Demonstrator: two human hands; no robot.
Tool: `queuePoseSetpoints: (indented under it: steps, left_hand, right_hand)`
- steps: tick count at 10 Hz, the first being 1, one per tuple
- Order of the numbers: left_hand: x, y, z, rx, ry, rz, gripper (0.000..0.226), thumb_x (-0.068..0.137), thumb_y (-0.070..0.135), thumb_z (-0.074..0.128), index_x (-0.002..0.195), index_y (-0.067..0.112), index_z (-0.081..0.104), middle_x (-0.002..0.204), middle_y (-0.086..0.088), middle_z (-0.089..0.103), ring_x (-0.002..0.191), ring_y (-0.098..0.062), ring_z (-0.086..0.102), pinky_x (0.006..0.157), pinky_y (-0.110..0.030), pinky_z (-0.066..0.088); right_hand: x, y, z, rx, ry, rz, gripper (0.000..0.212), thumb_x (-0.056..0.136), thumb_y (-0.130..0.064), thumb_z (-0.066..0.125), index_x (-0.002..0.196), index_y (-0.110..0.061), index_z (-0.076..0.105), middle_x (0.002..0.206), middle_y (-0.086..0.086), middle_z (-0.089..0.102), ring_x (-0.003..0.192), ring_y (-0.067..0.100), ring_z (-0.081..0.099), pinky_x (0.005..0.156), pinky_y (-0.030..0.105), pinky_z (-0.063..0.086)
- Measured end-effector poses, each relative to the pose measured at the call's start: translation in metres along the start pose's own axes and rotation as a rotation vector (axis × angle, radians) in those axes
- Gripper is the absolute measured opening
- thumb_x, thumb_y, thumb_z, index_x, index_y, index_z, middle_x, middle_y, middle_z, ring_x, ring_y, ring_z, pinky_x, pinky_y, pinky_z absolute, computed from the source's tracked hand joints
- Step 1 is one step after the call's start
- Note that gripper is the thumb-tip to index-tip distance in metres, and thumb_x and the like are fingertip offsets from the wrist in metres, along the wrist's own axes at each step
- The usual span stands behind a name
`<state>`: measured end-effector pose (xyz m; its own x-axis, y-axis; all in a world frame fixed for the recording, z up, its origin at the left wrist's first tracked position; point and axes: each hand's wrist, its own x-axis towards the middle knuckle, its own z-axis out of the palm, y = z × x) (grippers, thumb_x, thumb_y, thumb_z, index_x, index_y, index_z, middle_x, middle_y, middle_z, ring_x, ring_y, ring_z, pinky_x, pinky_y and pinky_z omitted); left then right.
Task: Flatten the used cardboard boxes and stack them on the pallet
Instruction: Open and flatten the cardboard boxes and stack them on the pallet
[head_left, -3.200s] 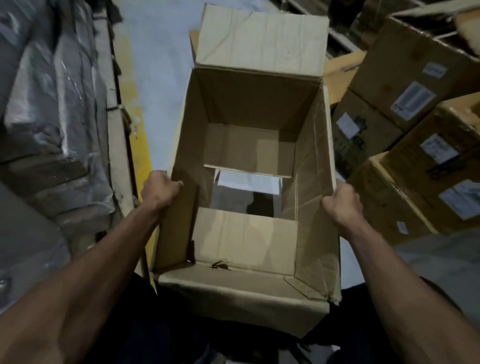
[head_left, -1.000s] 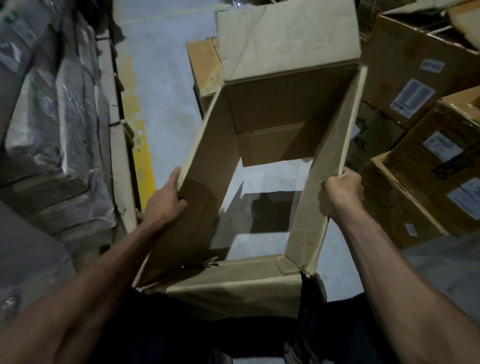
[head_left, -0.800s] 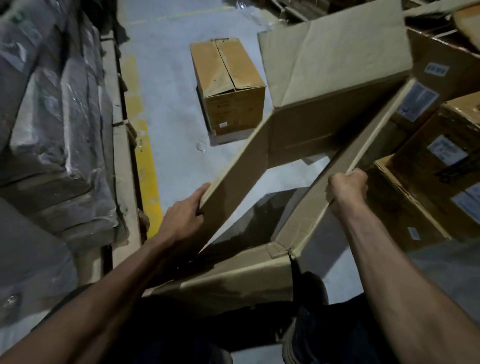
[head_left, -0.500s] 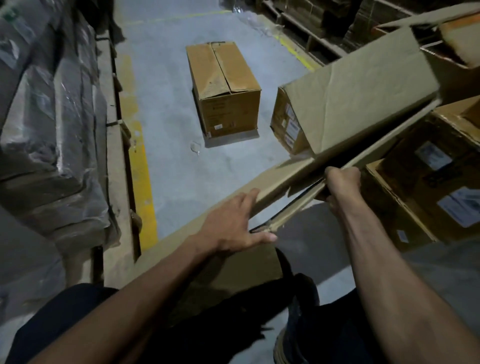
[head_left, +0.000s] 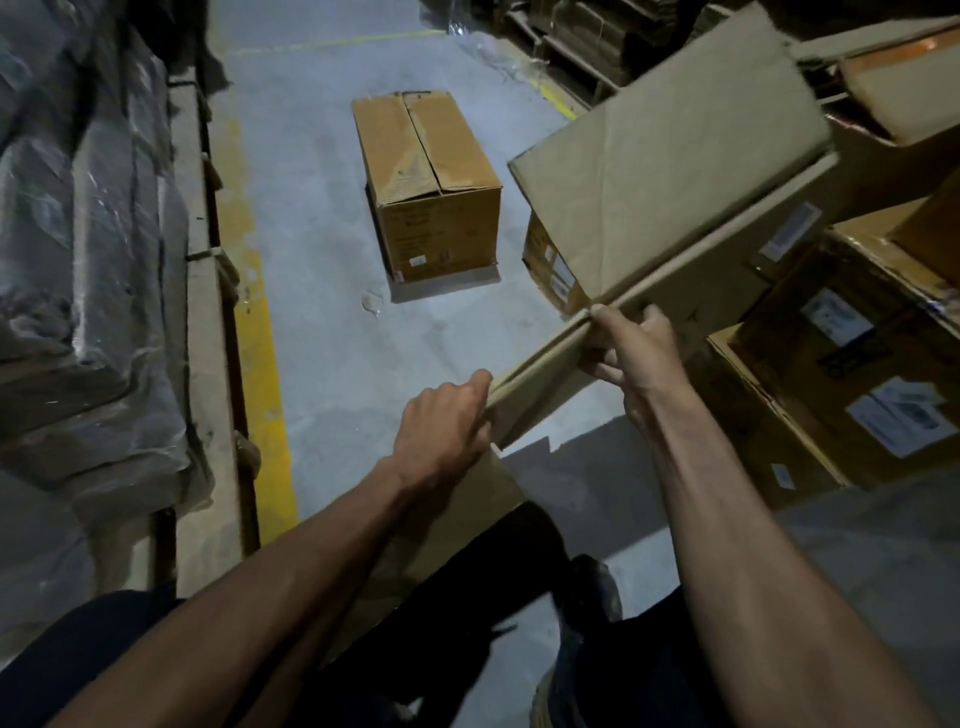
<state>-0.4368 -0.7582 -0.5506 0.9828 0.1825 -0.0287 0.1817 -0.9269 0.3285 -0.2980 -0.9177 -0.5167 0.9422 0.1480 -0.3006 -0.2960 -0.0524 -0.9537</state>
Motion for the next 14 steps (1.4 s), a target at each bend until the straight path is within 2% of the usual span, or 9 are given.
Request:
queuePoseSetpoints:
  steps: [2,4,6,7,8,10,11,12,14]
  left_hand:
    - [0.010,-0.019,-0.039,-0.352,0.243,-0.079,0.019,0.094,0.021,0.065,0.089,0.022,0.047,0.075,0.011,0.050,0.067,-0.002,0.047,0.055,-0.008,0.031]
    - [0.034,-0.041,-0.084,-0.578,0.580,-0.218,0.026,0.086,0.036,0.073,0.088,0.015,0.058,0.084,-0.005,0.066,0.082,-0.026,0.063,0.068,-0.036,0.047]
    - [0.077,-0.080,-0.114,-0.847,0.768,-0.373,0.032,0.079,0.043,0.074,0.083,0.014,0.062,0.082,-0.005,0.068,0.074,-0.014,0.066,0.074,-0.035,0.055]
    - [0.098,-0.098,-0.119,-1.009,0.822,-0.417,0.025,0.084,0.031,0.075,0.092,0.010,0.065,0.091,-0.007,0.072,0.079,-0.016,0.067,0.074,-0.031,0.055]
    - [0.113,-0.115,-0.116,-1.190,0.854,-0.528,0.016,0.091,0.021,0.072,0.092,0.008,0.064,0.094,-0.008,0.070,0.078,-0.018,0.066,0.074,-0.033,0.057]
    - [0.122,-0.135,-0.089,-1.445,0.819,-0.821,0.069,0.090,0.029,0.075,0.139,-0.008,0.045,0.128,-0.017,0.061,0.101,-0.027,0.069,0.083,-0.041,0.059]
    - [0.125,-0.139,-0.078,-1.388,0.786,-0.897,0.075,0.086,0.042,0.076,0.138,-0.005,0.048,0.136,-0.013,0.056,0.111,-0.027,0.064,0.091,-0.036,0.056]
    - [0.126,-0.134,-0.075,-1.357,0.760,-0.918,0.060,0.083,0.049,0.076,0.116,0.002,0.059,0.122,-0.007,0.059,0.105,-0.024,0.063,0.084,-0.030,0.054]
    - [0.120,-0.189,-0.008,-1.489,0.369,-0.902,0.112,0.049,0.063,0.092,0.139,0.010,0.051,0.130,-0.013,0.065,0.102,-0.032,0.071,0.072,-0.048,0.061]
  right_hand:
    - [-0.006,0.002,0.012,-0.047,-0.131,-0.031,0.079,0.101,-0.018,0.058,0.161,-0.025,0.008,0.163,0.009,0.029,0.144,0.023,0.039,0.113,0.046,0.040]
    - [-0.014,0.014,0.013,-0.210,-0.136,0.030,0.070,0.104,-0.025,0.053,0.161,-0.025,0.012,0.165,0.004,0.023,0.147,0.024,0.033,0.107,0.045,0.042]
    - [-0.019,0.043,0.007,-0.297,-0.112,0.270,0.067,0.104,-0.030,0.053,0.159,-0.019,0.017,0.157,0.006,0.033,0.138,0.031,0.040,0.098,0.047,0.043]
    - [-0.029,0.054,0.007,-0.143,-0.083,0.405,0.063,0.088,-0.032,0.072,0.137,-0.010,0.039,0.122,0.002,0.054,0.104,0.021,0.057,0.070,0.033,0.049]
    - [-0.023,0.061,0.003,0.258,-0.102,0.584,0.061,0.082,-0.034,0.081,0.130,-0.006,0.058,0.116,0.015,0.071,0.102,0.032,0.069,0.067,0.042,0.062]
    - [-0.012,0.063,0.003,0.950,-0.143,0.473,0.135,-0.002,0.007,0.096,0.128,0.001,0.059,0.116,0.024,0.070,0.096,0.037,0.072,0.056,0.046,0.060]
    - [-0.010,0.059,0.009,0.980,-0.112,0.425,0.119,0.009,0.009,0.097,0.123,0.000,0.064,0.111,0.022,0.072,0.095,0.033,0.074,0.063,0.049,0.061]
    - [-0.005,0.064,0.011,0.851,-0.029,0.421,0.066,0.065,0.008,0.077,0.128,-0.007,0.064,0.115,0.019,0.072,0.099,0.031,0.073,0.077,0.054,0.061]
    - [0.000,0.067,0.015,0.807,0.021,0.444,0.066,0.073,0.007,0.067,0.136,-0.006,0.057,0.120,0.017,0.071,0.104,0.033,0.071,0.081,0.047,0.061]
